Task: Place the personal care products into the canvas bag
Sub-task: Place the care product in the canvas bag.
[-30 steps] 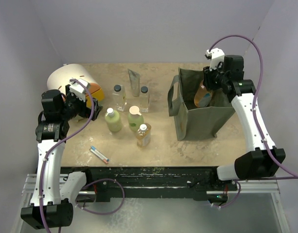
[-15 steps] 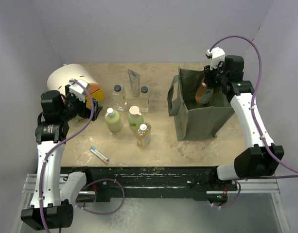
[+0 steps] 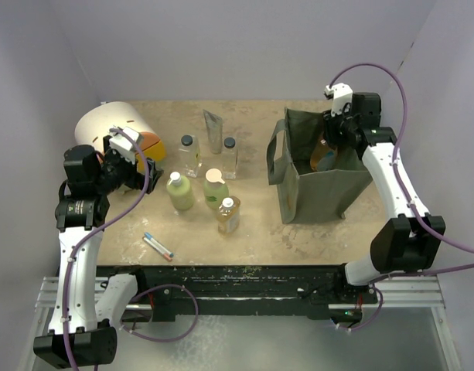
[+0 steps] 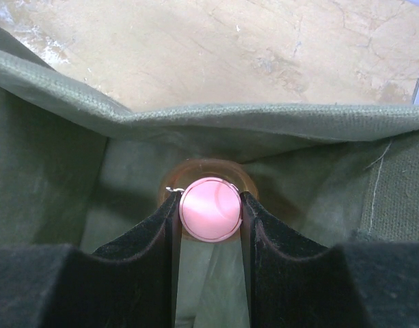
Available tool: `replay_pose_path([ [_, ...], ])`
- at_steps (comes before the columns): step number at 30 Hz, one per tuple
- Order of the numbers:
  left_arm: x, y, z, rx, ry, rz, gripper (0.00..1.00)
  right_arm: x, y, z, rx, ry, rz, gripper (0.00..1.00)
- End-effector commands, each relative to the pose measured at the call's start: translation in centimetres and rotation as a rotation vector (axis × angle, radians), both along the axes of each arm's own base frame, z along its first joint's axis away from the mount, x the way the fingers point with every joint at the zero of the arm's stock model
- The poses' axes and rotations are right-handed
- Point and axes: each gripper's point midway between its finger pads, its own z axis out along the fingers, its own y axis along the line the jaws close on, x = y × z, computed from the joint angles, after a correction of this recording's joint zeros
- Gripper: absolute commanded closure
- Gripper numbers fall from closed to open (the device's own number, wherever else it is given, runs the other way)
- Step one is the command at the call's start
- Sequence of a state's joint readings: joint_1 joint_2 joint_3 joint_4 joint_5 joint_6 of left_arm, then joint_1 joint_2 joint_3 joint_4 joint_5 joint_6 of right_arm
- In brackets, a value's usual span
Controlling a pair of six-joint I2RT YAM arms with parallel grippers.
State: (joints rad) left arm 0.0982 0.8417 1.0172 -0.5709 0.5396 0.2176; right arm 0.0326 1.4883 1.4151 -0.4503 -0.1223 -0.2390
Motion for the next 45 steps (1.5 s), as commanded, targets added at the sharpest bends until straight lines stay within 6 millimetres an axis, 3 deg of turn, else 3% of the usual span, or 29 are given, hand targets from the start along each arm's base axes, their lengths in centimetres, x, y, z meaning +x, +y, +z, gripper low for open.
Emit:
replay_pose_path([
  [1,-0.2,-0.3,1.8,-0.009,-0.053,-0.018,0.01,2.8,-0.4,5.6,-0.014,-0.223,0.005,1.00],
  [8,-0.3,-0.4,1.8,-0.009,-0.055,-0.023,0.01,3.2,-0.4,3.6,-0.023,-0.177,0.017,0.99],
  [25,-0.5,-0.6,1.7,-0.012,-0.055,-0.037,0.01,2.6,-0.8,-0.2,-0.046,-0.091,0.012,0.71],
  [35,-0.6,-0.6,1.7,-0.010,-0.058,-0.040,0.01,2.4,-0.6,2.0,-0.053,-0.107,0.032,0.36],
  [45,-0.6,-0.8,1.7,-0.020,-0.054,-0.046,0.01,1.7,0.0,4.9,-0.035,-0.136,0.062,0.24],
])
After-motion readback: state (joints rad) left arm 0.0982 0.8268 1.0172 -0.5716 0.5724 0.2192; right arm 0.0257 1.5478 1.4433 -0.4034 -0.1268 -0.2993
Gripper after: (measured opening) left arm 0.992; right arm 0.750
